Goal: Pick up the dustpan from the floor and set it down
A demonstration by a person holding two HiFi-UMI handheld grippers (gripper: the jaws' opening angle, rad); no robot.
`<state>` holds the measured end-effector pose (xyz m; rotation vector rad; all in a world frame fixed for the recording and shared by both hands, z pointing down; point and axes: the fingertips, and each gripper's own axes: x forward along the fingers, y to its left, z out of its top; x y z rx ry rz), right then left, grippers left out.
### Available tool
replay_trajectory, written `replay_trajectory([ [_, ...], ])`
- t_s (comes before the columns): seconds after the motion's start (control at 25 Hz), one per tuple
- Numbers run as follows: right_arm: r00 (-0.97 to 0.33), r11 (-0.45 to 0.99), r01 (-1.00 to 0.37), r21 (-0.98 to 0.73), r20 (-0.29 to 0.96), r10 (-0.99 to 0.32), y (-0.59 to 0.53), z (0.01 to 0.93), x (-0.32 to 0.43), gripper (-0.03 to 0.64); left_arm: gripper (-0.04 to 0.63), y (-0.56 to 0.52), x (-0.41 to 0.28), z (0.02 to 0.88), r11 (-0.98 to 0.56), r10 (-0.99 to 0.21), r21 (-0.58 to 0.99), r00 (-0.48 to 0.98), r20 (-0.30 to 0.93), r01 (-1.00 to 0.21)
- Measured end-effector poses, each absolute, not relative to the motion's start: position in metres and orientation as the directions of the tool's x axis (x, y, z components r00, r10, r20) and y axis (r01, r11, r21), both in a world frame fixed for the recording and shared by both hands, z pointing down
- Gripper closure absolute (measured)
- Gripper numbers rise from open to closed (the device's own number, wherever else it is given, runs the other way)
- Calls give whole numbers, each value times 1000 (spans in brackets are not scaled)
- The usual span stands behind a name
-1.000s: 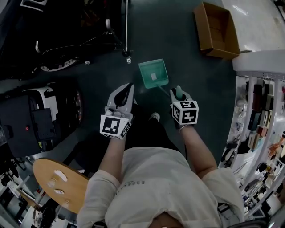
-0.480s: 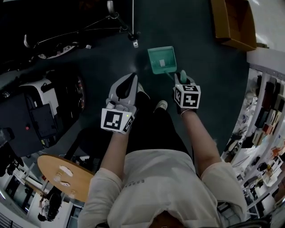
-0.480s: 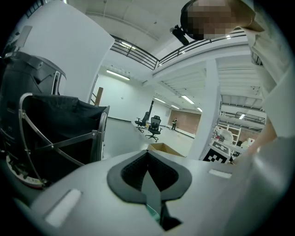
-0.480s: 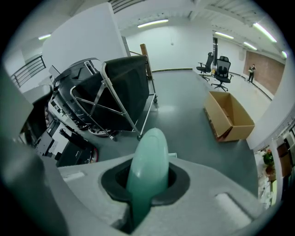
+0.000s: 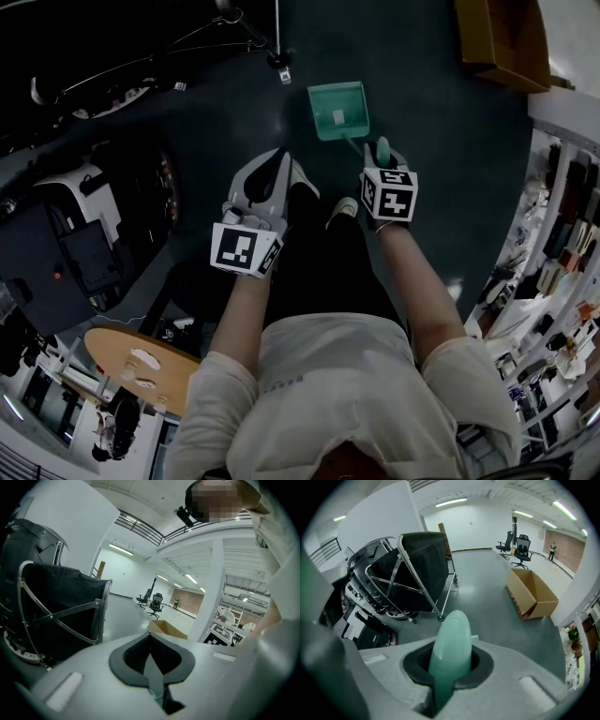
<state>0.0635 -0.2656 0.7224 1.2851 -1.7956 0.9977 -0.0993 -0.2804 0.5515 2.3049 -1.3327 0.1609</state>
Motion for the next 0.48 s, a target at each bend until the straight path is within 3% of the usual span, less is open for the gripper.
replay_trajectory([
  [0.24,-192,209,-971,-114,895,-402,-262,729,62,585,578,-280,-102,554,-407,-788,362,523,325,-839],
  [0.36,-193,200,-973,-118,890,-412,-265,726,60,468,578,-281,-98,551,-420,-783,357,532,322,-834],
  [0.48,-198,190,-974,-124,875,-443,-269,711,63,412,578,-278,-91,545,-441,-772,364,554,313,-820],
])
